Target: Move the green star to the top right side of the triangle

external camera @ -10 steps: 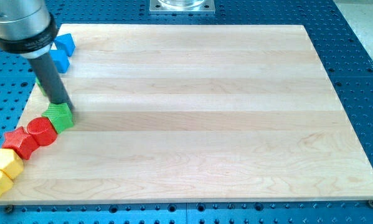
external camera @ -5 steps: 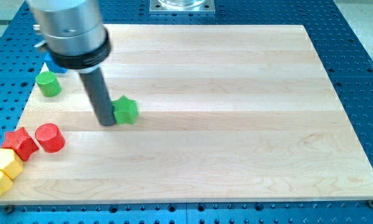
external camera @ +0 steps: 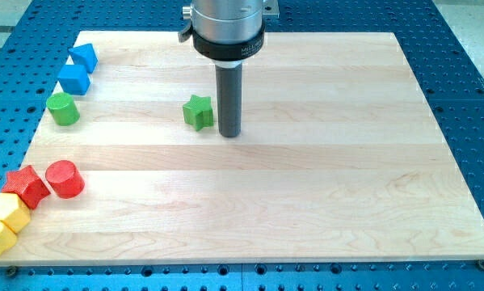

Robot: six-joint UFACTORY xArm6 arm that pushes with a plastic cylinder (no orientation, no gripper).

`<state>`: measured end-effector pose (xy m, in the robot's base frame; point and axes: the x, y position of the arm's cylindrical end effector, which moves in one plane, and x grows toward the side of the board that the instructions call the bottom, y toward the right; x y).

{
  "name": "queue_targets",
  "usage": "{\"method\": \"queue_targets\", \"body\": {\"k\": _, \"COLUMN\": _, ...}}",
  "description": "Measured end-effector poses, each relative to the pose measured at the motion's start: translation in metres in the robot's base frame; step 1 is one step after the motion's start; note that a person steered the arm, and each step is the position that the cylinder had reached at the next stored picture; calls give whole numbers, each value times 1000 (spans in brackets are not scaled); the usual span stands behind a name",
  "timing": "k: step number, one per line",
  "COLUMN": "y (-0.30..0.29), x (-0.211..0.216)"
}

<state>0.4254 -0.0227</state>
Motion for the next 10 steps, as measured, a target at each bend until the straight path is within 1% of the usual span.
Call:
{"method": "queue_targets", "body": {"k": 1, "y": -41, "x": -4}}
{"method": "queue_targets", "body": {"k": 2, "y": -51, "x": -19}}
{"method": "queue_targets", "body": {"k": 4, "y": -89, "x": -85}}
{"method": "queue_targets", "body": {"k": 5, "y": -94, "x": -103}}
{"method": "queue_targets", "body": {"k": 7, "y": -140, "x": -151}}
{"method": "queue_targets", "body": {"k": 8, "y": -142, "x": -185}}
{"method": "queue_targets", "body": {"k": 9, "y": -165, "x": -227}}
{"method": "queue_targets", "body": {"k": 10, "y": -224, "x": -225}}
